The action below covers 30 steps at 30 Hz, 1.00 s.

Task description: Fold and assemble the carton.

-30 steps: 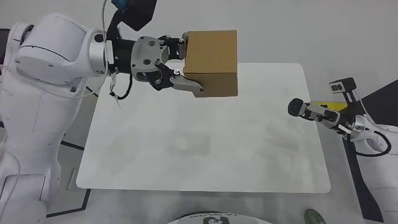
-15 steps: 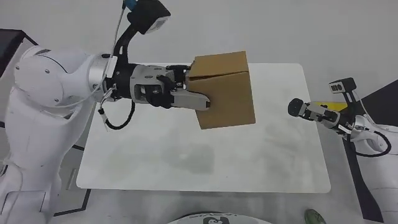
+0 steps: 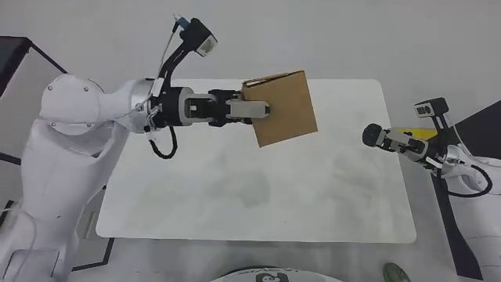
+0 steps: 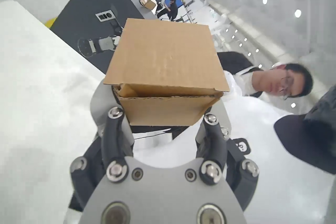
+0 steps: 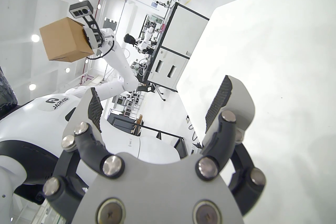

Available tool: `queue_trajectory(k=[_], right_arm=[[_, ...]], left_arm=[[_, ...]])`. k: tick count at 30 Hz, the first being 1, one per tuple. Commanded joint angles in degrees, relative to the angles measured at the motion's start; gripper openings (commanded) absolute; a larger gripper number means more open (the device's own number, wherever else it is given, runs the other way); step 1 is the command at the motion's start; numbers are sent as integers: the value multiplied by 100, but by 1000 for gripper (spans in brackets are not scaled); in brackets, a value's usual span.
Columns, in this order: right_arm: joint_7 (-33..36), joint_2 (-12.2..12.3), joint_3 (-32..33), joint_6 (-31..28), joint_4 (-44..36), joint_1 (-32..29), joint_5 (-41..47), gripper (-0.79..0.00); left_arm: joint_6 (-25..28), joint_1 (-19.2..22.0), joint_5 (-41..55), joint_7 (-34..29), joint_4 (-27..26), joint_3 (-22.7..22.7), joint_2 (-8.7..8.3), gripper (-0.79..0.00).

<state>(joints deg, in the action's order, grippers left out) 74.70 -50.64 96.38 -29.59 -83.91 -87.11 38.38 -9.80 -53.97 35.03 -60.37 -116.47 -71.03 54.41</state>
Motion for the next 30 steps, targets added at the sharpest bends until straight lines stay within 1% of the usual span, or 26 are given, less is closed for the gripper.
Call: queue_trajectory(k=[1, 4, 8, 16, 17, 21, 23, 24, 27, 30], right_arm=[[0, 0, 0, 0, 0, 0, 0, 0], [0, 0, 0, 0, 0, 0, 0, 0], [0, 0, 0, 0, 0, 0, 0, 0], [0, 0, 0, 0, 0, 0, 0, 0], [0, 0, 0, 0, 0, 0, 0, 0], [0, 0, 0, 0, 0, 0, 0, 0], [0, 0, 0, 0, 0, 0, 0, 0], [0, 0, 0, 0, 0, 0, 0, 0], [0, 0, 0, 0, 0, 0, 0, 0], [0, 0, 0, 0, 0, 0, 0, 0]], left_arm=[[-412, -164, 322, 72, -4, -58, -11, -785], [-727, -376, 745, 263, -13, -181, -16, -785], [-1124, -568, 1053, 546, -64, -294, -23, -785], [-1108, -560, 1036, 563, -101, -308, -23, -785], [-1162, -659, 1206, 758, -18, -305, -11, -785], [-1887, -867, 1989, 1247, -55, -266, 18, -785], [-2054, -969, 2637, 1465, -48, -277, 52, -785], [-2366, -1009, 2895, 1612, -46, -245, 58, -785], [-2967, -948, 3178, 1828, -223, -153, 64, -785], [-3051, -969, 3745, 2215, -242, -162, 104, -785]])
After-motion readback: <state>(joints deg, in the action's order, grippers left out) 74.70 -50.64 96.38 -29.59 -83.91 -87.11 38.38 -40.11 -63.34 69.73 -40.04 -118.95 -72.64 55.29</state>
